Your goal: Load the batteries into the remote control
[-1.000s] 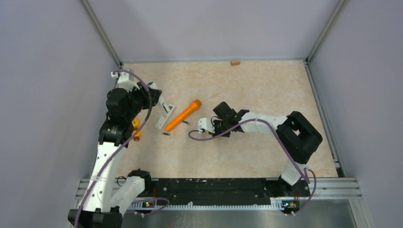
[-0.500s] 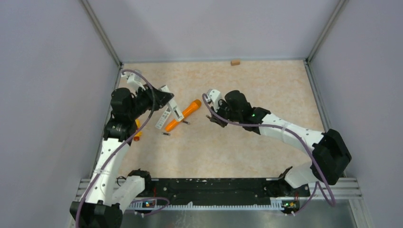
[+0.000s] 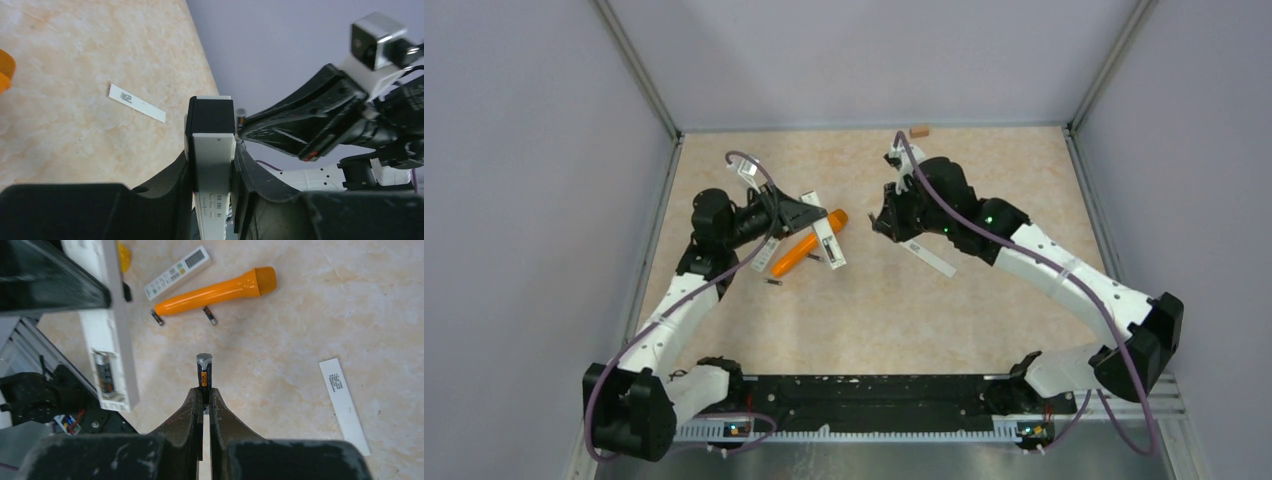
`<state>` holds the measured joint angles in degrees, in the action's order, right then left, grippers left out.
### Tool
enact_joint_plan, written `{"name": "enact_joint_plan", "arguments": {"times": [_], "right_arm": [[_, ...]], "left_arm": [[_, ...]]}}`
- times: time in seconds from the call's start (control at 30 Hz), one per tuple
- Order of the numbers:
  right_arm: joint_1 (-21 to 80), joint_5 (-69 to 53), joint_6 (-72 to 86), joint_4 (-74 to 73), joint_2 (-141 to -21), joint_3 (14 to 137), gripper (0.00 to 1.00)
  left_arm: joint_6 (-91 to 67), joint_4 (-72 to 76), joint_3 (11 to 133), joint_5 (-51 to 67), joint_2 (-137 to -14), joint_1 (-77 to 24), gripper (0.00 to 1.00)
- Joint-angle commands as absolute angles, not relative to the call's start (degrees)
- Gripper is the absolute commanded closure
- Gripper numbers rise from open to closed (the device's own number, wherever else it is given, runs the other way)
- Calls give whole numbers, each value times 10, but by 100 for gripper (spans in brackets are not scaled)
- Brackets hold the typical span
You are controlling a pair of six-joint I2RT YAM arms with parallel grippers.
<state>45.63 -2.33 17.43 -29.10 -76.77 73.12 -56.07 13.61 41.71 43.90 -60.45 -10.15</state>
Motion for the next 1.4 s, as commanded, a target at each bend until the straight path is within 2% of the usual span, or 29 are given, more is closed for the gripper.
{"name": "enact_joint_plan", "arguments": {"times": [0.0, 0.37, 0.73, 1.03, 1.23, 1.37], "right_arm": [[464, -30, 233, -375, -774, 821, 100], [532, 17, 230, -474, -839, 921, 100], [571, 86, 234, -459, -876, 933, 100], [577, 92, 225, -467, -900, 942, 99], [578, 78, 223, -475, -912, 951, 96], [579, 90, 227, -478, -915, 954, 90]], "left_arm": [[-591, 189, 440, 404, -635, -137, 100], [-626, 241, 433, 355, -697, -156, 100], [-657, 272, 412, 358, -692, -156, 100], [-672, 291, 401, 365, -686, -156, 100], [-677, 300, 400, 364, -687, -157, 100], [-677, 300, 400, 366, -686, -156, 100]]}}
